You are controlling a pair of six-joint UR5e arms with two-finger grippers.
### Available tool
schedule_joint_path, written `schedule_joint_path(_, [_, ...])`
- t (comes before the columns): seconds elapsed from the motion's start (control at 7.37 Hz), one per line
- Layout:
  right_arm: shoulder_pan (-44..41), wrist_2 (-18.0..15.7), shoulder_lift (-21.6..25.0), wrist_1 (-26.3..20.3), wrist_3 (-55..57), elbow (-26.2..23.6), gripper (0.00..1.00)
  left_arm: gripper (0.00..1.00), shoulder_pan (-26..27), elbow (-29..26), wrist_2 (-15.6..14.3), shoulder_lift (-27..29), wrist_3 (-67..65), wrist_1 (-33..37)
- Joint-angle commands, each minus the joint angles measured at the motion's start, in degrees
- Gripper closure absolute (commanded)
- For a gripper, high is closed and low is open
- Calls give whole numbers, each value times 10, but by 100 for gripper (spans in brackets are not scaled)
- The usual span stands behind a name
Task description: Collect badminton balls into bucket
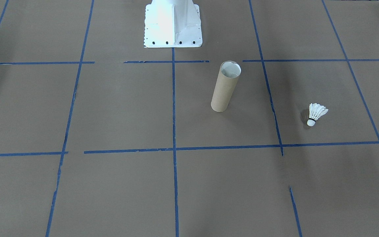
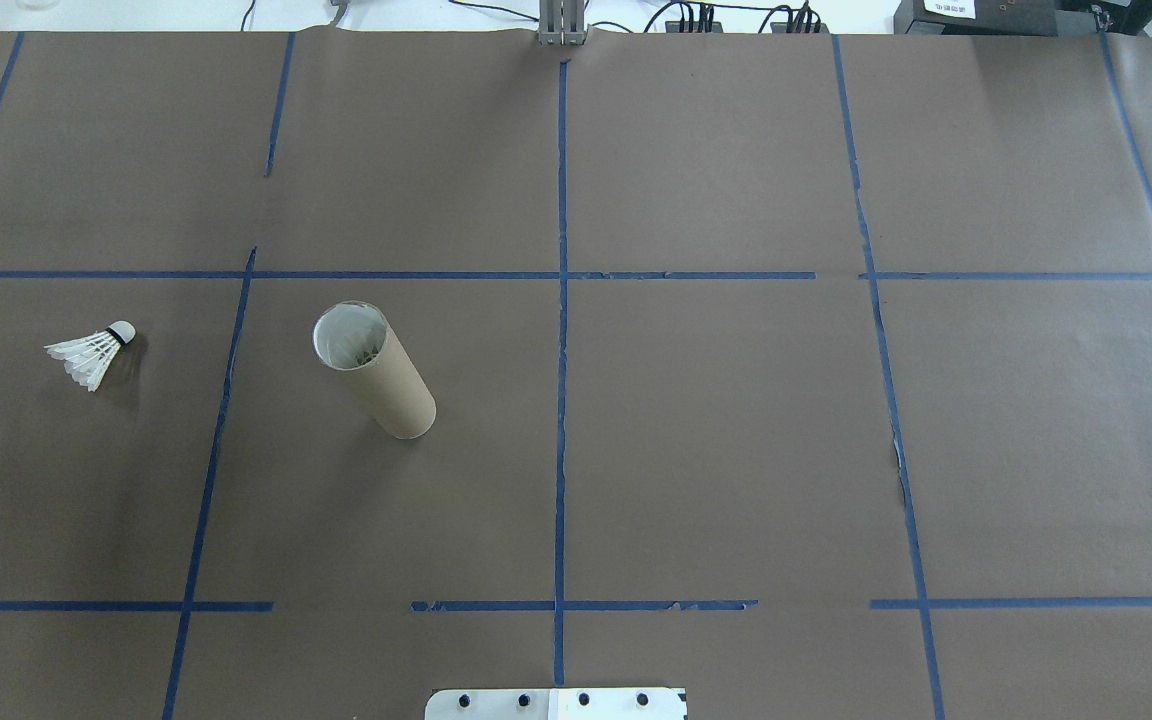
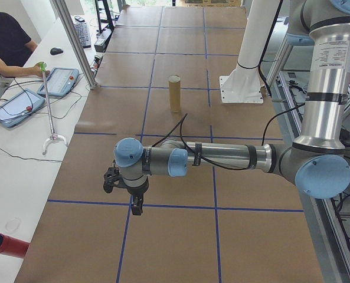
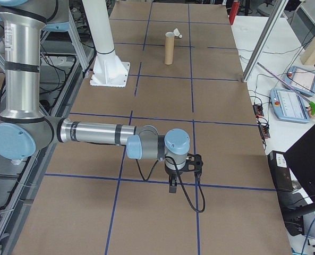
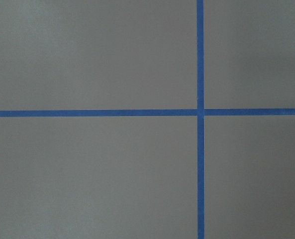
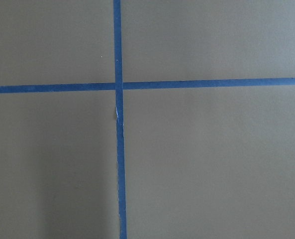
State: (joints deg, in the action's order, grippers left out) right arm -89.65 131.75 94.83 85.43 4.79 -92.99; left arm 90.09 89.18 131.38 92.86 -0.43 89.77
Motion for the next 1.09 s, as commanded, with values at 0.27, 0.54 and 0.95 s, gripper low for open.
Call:
schedule_joint_path(0.27, [0, 0, 0, 0, 0, 0, 0, 0, -24, 3, 1, 30, -16, 19])
schedule_joint_path(0.54, [0, 0, 0, 0, 0, 0, 0, 0, -60, 47, 48, 44, -212, 59])
schedule_joint_path(0.95, [0, 0, 0, 0, 0, 0, 0, 0, -112, 69, 128, -2, -390, 233])
